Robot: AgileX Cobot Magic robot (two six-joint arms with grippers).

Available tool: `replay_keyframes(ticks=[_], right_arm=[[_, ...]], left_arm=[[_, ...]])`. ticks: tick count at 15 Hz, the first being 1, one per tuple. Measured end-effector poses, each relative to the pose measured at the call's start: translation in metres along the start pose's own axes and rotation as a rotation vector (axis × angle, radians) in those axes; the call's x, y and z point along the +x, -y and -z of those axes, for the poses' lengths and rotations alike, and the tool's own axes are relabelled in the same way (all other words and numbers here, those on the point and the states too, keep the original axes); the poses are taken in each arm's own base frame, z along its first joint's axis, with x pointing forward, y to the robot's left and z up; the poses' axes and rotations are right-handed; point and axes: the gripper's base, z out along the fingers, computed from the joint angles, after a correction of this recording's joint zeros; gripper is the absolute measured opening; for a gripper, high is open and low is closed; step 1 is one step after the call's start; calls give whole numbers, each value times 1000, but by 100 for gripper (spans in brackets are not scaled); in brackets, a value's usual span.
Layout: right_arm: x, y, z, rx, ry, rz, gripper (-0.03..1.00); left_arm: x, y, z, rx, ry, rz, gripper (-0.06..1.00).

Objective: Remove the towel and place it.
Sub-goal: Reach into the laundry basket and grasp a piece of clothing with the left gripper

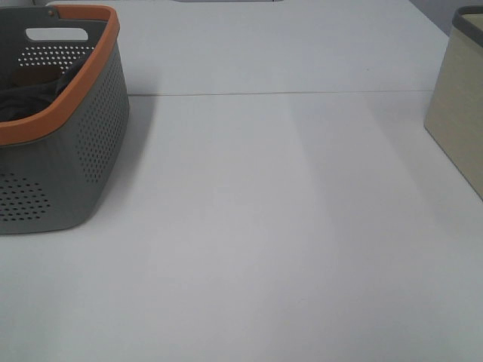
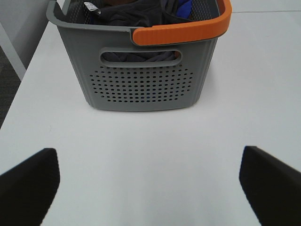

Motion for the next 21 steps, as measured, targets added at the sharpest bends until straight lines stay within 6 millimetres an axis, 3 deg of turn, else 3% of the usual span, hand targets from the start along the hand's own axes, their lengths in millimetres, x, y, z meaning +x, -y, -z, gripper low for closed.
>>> replay_keyframes(ticks=[2,4,7,9,10,12,14,16,18,19,20,21], right_arm=[[0,0,0,0,0,0,61],[0,0,0,0,0,0,61],[0,0,0,0,0,0,61],[0,0,0,0,0,0,61],[0,0,0,0,0,0,61],[0,0,0,0,0,0,61],[0,0,0,0,0,0,61],[0,0,0,0,0,0,61],[0,0,0,0,0,0,61],[0,0,0,0,0,0,61],[0,0,0,0,0,0,61],[0,0,0,0,0,0,61]], left_arm=[[-1,0,2,0,6,-32,98],[-27,0,13,0,-1,-55,98],[-97,1,12,5,-76,-145,98],[-145,1,-8,23,-169,-260,98],[-170,1,-27,36,-214,-329,98],[-200,1,-58,62,-273,-448,98],[-235,0,-104,93,-323,-561,98],[-257,-1,-154,111,-377,-652,98],[-265,-4,-206,137,-443,-765,98],[-260,-5,-234,168,-491,-821,98],[-245,-6,-280,232,-570,-922,98],[-236,-6,-300,260,-600,-951,98]])
